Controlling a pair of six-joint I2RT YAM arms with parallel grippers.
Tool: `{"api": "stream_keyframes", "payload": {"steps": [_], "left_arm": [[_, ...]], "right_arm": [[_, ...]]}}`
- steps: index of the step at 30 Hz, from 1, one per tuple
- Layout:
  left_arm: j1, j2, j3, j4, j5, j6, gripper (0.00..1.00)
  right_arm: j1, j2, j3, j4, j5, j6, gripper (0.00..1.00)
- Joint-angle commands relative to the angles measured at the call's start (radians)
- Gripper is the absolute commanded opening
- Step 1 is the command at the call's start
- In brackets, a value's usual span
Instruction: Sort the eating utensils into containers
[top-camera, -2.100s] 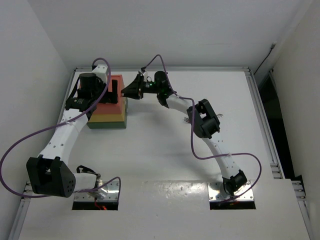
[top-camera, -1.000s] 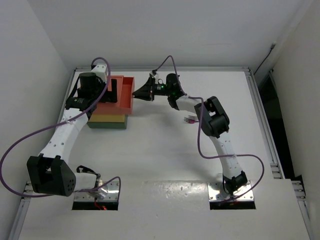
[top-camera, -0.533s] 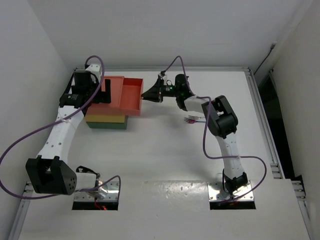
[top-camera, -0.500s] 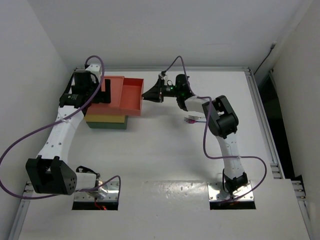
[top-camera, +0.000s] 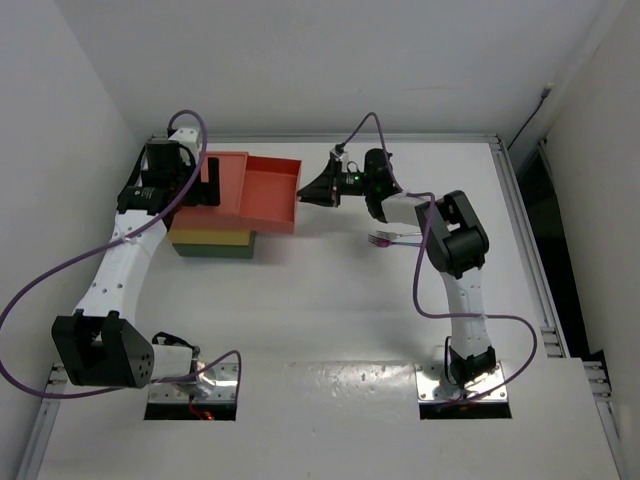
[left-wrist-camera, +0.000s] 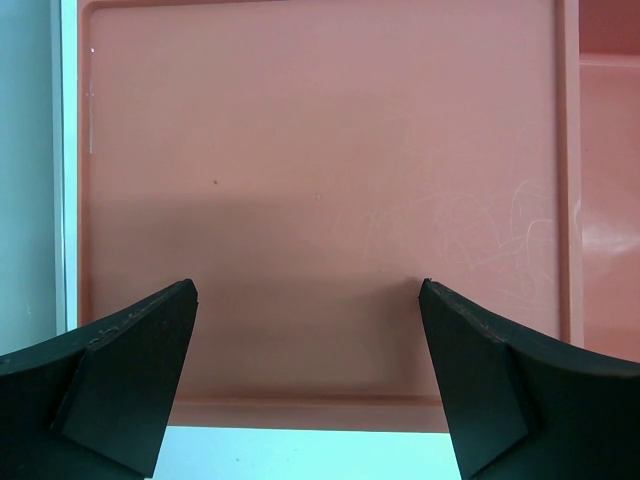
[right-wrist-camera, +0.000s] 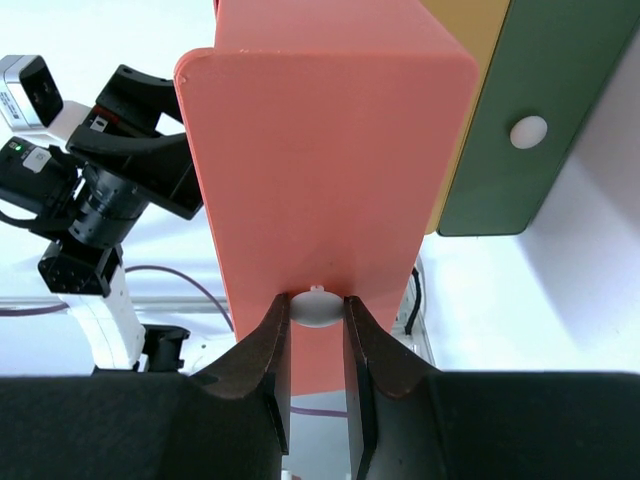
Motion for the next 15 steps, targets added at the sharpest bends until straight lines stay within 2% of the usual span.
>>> {"api": "stream_keyframes", "payload": {"steps": [1, 3, 4, 6, 7, 8, 11, 15], "left_arm": [[0.019, 0.012, 0.014, -0.035, -0.022, 0.015, 1.0], [0.019, 0.021, 0.014, -0.035, -0.022, 0.006, 1.0], [0.019, 0.021, 0.014, -0.035, -0.013, 0.006, 1.0], [0.019, 0.021, 0.014, -0.035, -0.012, 0.006, 1.0], [0.019, 0.021, 0.014, -0.035, -0.012, 0.006, 1.0], [0.019, 0.021, 0.014, -0.035, -0.012, 0.006, 1.0], [0.019, 0.021, 0.014, -0.035, -0.012, 0.006, 1.0], [0.019, 0.021, 0.004, -0.035, -0.002, 0.006, 1.0]], "right_arm": [[-0.011, -0.041, -0.02, -0.022, -0.026, -0.057, 0.0], [-0.011, -0.041, -0.02, -0.032, -0.026, -0.066, 0.0], [-0.011, -0.041, -0.02, -0.041, -0.026, -0.066, 0.05], [-0.011, -0.029, -0.009, -0.042, -0.026, -0.066, 0.21], [-0.011, -0.018, 0.0, -0.042, -0.026, -0.066, 0.34], [-0.011, -0.018, 0.0, -0.042, -0.035, -0.066, 0.39], [-0.011, -0.009, 0.0, -0.052, -0.035, -0.066, 0.49], [-0.02, -0.038, 0.0, -0.116, -0.035, -0.13, 0.52]]}}
